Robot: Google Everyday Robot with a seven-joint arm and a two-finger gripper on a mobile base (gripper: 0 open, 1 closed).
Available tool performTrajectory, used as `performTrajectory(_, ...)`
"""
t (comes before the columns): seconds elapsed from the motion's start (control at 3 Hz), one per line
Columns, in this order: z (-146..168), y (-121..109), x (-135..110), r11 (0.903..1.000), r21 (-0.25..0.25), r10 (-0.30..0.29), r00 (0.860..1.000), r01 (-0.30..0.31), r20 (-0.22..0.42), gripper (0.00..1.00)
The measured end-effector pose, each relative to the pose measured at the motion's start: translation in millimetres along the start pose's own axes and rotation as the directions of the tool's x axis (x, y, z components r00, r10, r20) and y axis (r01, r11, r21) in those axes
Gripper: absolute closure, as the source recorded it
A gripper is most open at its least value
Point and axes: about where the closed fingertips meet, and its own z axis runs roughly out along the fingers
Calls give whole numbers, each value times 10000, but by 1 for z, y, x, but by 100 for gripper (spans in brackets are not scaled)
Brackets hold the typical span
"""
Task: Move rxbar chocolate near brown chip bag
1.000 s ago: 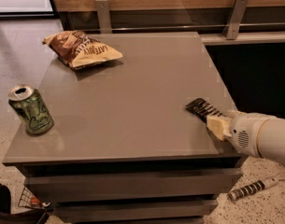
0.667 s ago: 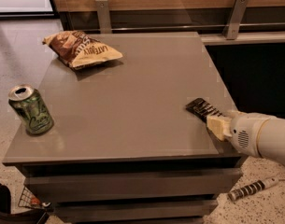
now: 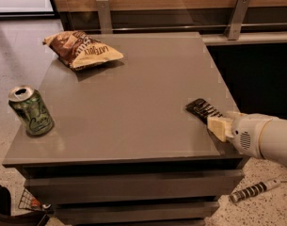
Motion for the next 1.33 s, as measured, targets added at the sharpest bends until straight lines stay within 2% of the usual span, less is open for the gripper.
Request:
performTrajectory(0.33,0,0,0,10000,0,-1,10000,1,0,14)
performTrajectory(0.67,0,0,0,10000,0,-4,10000,4,0,0)
performTrajectory(1.33,4,0,1,9998,-173,-128,9999,130,77,0)
